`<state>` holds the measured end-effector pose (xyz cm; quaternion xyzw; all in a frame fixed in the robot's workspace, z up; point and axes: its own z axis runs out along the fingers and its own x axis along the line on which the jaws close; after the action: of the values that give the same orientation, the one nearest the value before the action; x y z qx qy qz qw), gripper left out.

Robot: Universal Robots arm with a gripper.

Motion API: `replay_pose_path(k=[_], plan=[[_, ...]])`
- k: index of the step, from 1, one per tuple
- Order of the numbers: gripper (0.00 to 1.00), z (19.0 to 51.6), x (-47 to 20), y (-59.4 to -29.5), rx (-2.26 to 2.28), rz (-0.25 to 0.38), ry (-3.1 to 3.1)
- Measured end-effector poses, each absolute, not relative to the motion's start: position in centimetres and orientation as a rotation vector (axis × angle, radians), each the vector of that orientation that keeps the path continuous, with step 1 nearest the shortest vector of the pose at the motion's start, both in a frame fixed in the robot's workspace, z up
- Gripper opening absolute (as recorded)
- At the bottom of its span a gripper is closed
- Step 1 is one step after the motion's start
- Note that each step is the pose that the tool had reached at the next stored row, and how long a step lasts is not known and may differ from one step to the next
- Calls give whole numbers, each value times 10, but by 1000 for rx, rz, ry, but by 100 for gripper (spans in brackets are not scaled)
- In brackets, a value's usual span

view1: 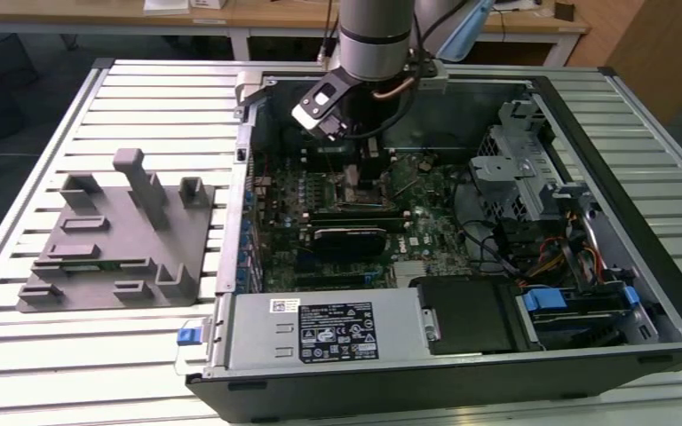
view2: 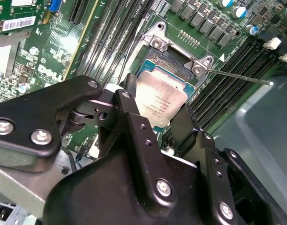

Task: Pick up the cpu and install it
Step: 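Place the cpu into insertion slot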

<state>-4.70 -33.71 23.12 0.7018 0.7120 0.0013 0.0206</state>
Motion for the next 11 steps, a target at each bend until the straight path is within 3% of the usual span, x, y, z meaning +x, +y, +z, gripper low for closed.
replay_pose_path(k=[11], plan=[[53, 221, -47, -337, 2177, 4, 2208]])
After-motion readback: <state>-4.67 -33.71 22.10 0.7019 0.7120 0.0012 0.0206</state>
